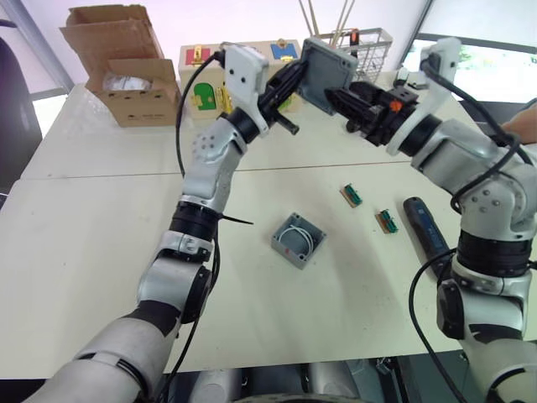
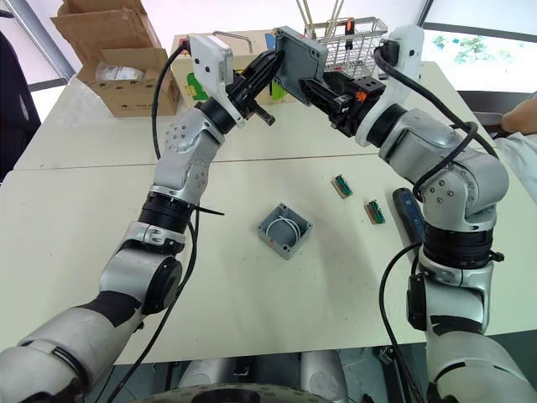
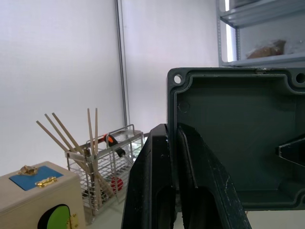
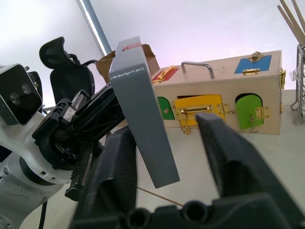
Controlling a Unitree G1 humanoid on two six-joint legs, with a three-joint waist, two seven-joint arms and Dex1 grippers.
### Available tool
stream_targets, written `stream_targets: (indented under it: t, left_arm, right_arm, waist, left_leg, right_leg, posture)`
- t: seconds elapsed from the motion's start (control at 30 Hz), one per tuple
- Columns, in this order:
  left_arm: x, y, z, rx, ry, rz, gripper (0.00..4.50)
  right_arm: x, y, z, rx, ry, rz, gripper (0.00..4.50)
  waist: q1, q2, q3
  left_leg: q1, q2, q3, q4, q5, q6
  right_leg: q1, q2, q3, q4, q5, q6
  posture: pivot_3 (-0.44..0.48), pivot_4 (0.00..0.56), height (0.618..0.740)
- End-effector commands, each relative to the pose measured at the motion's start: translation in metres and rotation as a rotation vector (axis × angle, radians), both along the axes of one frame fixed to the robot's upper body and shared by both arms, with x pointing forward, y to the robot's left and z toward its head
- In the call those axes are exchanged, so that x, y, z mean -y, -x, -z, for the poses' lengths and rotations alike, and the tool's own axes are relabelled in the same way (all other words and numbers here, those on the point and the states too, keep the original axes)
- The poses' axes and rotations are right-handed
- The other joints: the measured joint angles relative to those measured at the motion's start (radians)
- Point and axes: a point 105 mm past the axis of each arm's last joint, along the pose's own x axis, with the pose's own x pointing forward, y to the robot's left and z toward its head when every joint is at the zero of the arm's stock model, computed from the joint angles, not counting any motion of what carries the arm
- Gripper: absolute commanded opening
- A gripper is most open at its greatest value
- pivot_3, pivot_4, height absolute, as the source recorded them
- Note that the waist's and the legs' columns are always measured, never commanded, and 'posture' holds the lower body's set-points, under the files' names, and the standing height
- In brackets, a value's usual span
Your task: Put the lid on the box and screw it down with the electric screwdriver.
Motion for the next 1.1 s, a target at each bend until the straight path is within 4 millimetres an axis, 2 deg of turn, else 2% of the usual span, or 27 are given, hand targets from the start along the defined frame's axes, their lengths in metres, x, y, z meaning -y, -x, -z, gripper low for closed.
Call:
stream_targets:
  t: [0.03, 0.23, 0.33, 0.53, 0.57, 0.7, 0.73, 0.8, 0.87, 0.97, 1.03, 1.1]
  left_arm:
    - [-0.002, 0.008, -0.023, 0.078, 0.017, 0.008, 0.00]
    - [-0.001, 0.006, -0.016, 0.061, -0.002, 0.013, 0.00]
    - [-0.006, 0.009, -0.012, 0.026, -0.004, 0.067, 1.05]
    - [-0.036, 0.009, -0.016, -0.040, 0.063, 0.083, 4.18]
    - [-0.040, 0.009, -0.017, -0.048, 0.070, 0.087, 4.43]
    - [-0.065, 0.015, -0.005, -0.165, 0.027, 0.149, 4.43]
    - [-0.068, 0.015, -0.002, -0.200, 0.017, 0.159, 4.43]
    - [-0.081, 0.017, 0.010, -0.291, -0.009, 0.195, 4.43]
    - [-0.094, 0.021, 0.021, -0.364, -0.044, 0.242, 4.43]
    - [-0.096, 0.031, 0.029, -0.414, -0.098, 0.312, 4.43]
    - [-0.092, 0.045, 0.040, -0.460, -0.176, 0.393, 4.43]
    - [-0.089, 0.056, 0.048, -0.488, -0.220, 0.452, 4.43]
  right_arm:
    - [0.004, 0.008, -0.016, 0.074, -0.028, 0.010, 0.15]
    - [0.002, 0.010, -0.014, 0.082, -0.014, 0.003, 0.15]
    - [-0.001, 0.012, -0.010, 0.078, 0.003, -0.002, 0.15]
    - [0.005, 0.012, -0.006, 0.108, 0.030, 0.051, 0.15]
    - [0.007, 0.012, -0.005, 0.116, 0.040, 0.063, 0.15]
    - [0.022, 0.019, 0.000, 0.228, 0.184, 0.174, 0.15]
    - [0.022, 0.021, 0.002, 0.249, 0.217, 0.180, 0.15]
    - [0.017, 0.031, 0.008, 0.391, 0.400, 0.206, 0.15]
    - [0.002, 0.046, 0.023, 0.592, 0.636, 0.202, 0.15]
    - [-0.009, 0.057, 0.044, 0.744, 0.804, 0.180, 0.15]
    - [-0.014, 0.065, 0.073, 0.889, 1.015, 0.177, 0.15]
    - [-0.015, 0.072, 0.098, 0.966, 1.136, 0.159, 0.15]
  waist:
    - [0.000, 0.000, 0.000]
    - [0.000, 0.000, 0.000]
    - [-0.001, 0.000, 0.000]
    - [-0.004, 0.000, 0.000]
    - [-0.004, 0.000, 0.000]
    - [-0.004, 0.000, 0.000]
    - [-0.004, 0.000, 0.000]
    - [-0.003, 0.000, 0.000]
    - [-0.004, 0.000, 0.000]
    - [-0.007, 0.000, 0.000]
    - [-0.004, 0.000, 0.000]
    - [-0.002, 0.000, 0.000]
  left_leg:
    - [0.000, 0.000, 0.000, 0.000, 0.000, 0.000]
    - [0.000, 0.000, 0.000, 0.000, 0.000, 0.000]
    - [0.000, 0.000, 0.000, 0.000, 0.000, 0.000]
    - [0.000, 0.000, 0.000, 0.000, 0.000, 0.000]
    - [0.000, 0.000, 0.000, 0.000, 0.000, 0.000]
    - [0.000, 0.000, -0.001, 0.000, 0.000, 0.000]
    - [0.000, 0.000, -0.001, 0.000, 0.000, 0.000]
    - [0.000, 0.000, -0.001, 0.000, 0.000, 0.000]
    - [0.000, 0.000, -0.001, 0.000, 0.000, 0.000]
    - [0.001, 0.000, -0.001, 0.000, 0.000, 0.000]
    - [0.000, 0.000, 0.000, 0.001, 0.000, 0.000]
    - [0.001, -0.001, 0.000, 0.001, 0.000, 0.000]
  right_leg:
    - [0.000, 0.000, 0.000, 0.000, 0.000, 0.000]
    - [0.000, 0.000, 0.000, 0.000, 0.000, 0.000]
    - [0.000, 0.000, 0.000, 0.000, 0.000, 0.000]
    - [0.000, 0.000, 0.000, 0.000, 0.000, 0.000]
    - [0.000, 0.000, 0.000, 0.000, 0.000, 0.000]
    - [0.000, 0.000, 0.000, 0.001, 0.000, 0.000]
    - [0.000, 0.000, 0.000, 0.001, 0.000, 0.000]
    - [0.000, 0.000, 0.000, 0.001, 0.000, 0.000]
    - [0.000, 0.000, 0.000, 0.001, 0.000, 0.000]
    - [-0.002, 0.001, 0.000, 0.001, 0.000, 0.000]
    - [-0.001, 0.001, 0.000, 0.001, 0.000, 0.000]
    - [0.000, 0.001, 0.000, 0.001, 0.000, 0.000]
  posture:
    - [0.000, 0.150, 0.737]
    - [0.000, 0.150, 0.737]
    - [0.000, 0.150, 0.737]
    - [0.000, 0.150, 0.737]
    - [0.000, 0.150, 0.737]
    - [0.000, 0.150, 0.737]
    - [0.000, 0.150, 0.737]
    - [0.000, 0.150, 0.737]
    - [0.000, 0.150, 0.737]
    - [0.000, 0.150, 0.737]
    - [0.000, 0.150, 0.737]
    - [0.000, 0.150, 0.737]
